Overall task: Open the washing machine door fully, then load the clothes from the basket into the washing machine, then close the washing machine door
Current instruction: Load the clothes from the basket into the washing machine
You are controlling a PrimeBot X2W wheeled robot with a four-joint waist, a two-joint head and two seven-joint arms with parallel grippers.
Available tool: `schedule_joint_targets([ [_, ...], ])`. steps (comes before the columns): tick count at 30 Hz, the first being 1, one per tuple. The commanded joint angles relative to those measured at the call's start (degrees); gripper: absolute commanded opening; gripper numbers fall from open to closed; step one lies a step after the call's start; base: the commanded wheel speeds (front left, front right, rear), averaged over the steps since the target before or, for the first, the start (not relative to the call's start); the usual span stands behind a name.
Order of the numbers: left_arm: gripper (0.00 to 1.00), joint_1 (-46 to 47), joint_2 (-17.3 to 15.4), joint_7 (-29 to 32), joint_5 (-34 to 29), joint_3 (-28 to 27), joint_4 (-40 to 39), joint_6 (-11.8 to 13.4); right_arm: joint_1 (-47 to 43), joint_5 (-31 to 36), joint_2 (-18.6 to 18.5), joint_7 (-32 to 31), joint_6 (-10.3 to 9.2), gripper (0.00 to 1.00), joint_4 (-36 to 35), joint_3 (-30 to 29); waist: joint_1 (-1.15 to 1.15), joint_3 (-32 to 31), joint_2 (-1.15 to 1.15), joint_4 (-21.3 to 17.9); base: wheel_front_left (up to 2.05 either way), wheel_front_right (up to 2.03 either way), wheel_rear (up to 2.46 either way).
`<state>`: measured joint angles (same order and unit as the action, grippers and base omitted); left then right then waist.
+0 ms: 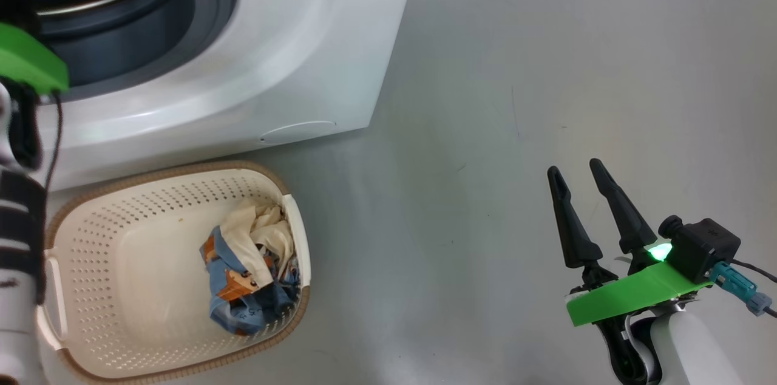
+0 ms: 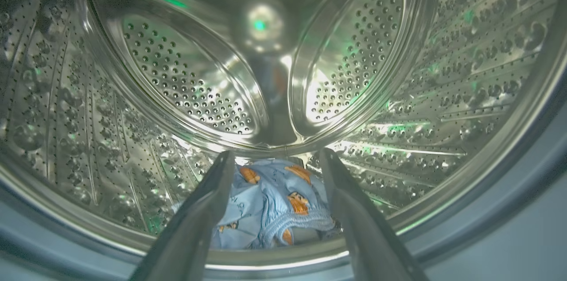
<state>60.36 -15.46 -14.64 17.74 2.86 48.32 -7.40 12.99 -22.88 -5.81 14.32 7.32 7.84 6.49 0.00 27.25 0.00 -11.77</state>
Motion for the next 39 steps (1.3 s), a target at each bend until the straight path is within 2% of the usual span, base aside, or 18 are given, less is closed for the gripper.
schedule_joint_targets([
  [1,1.00,-2.2,-2.1,-0.4,-1.2,-1.6,-1.9,-0.1,-0.2,0.6,-0.7,0.7,0.17,1.00,-1.3,0.9,0.00,-0.6,0.00,0.2,0.00,0.00,0.00],
  [11,1.00,-11.1,1.7,-0.4,-1.8,-4.0,-6.3,-0.1,-1.5,0.6,-2.2,0.7,0.17,1.00,-1.0,-0.1,0.00,-3.8,0.00,2.1,0.00,0.00,0.00],
  [39,1.00,-42.7,9.8,-0.4,-6.6,-9.9,-25.9,-0.1,-8.0,-0.7,-6.7,0.7,0.17,1.00,1.4,-1.4,0.00,-16.5,0.00,6.8,0.00,0.00,0.00],
])
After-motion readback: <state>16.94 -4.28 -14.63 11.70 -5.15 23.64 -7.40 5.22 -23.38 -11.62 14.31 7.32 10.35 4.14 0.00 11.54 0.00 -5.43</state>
